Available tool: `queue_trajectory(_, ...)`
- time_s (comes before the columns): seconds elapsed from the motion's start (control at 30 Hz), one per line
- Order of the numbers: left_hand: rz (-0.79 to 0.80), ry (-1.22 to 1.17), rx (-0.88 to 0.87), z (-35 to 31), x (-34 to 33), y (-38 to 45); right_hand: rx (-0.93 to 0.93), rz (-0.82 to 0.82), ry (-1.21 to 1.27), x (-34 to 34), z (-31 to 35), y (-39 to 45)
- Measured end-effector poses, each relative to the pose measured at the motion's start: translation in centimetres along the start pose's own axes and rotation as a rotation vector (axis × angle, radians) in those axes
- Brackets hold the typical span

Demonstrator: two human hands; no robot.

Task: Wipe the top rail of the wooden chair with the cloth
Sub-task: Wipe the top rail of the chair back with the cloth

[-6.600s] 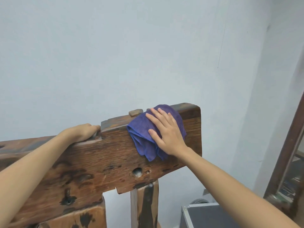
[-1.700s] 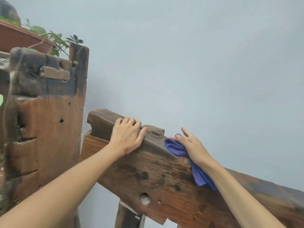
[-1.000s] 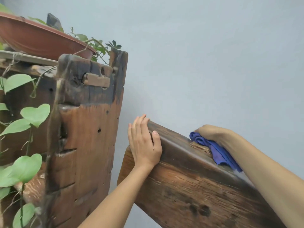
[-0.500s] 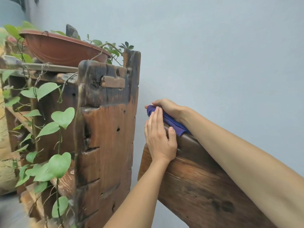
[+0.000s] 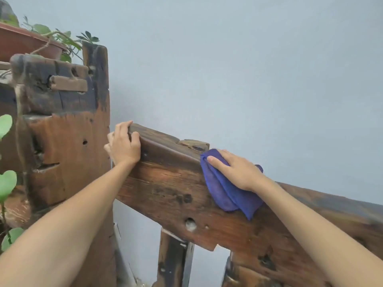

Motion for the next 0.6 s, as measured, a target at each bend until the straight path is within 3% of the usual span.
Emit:
queue_trajectory(0.13,0.148,0.191,0.232,-3.8,-0.7,0.0,-0.251,0.083,-0.191,4.3,-9.8,-4.9)
queue_trajectory(0.2,0.292,0.352,0.251,-5.7,-1.0,-0.6,-0.339,0.118,-0.268,6.5,-14.1,-6.5)
queue_trajectory(0.3,0.476,0.448,0.009,-8.8,-1.3,-3.1,-0.517,0.110,-0.228,10.1,-21.0,-7.6)
queue_trajectory(0.4,0.639,0.447,-0.354,-13.0,-2.1,-8.1,-0.738,0.110,-0.229,12.1,-26.7,-7.8)
queue_trajectory(0.5,0.721,0.492,-0.666,-17.5,-4.1,-14.5,-0.748,0.125,-0.317,11.3,-25.2,-6.9)
queue_trajectory(0.6,0.832,0.441,-0.747,-21.3,-6.6,-17.8,-0.596,0.024,-0.376,8.8,-19.1,-6.4)
Point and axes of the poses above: each hand's wrist, its own y-axis towards the middle knuckle, its own x-axis out of the back of the hand, z = x × y, the point moved 2 cm from there along y, towards the middle knuckle, and after that the axes turned 10 degrees about -z, right-handed, at the moved point
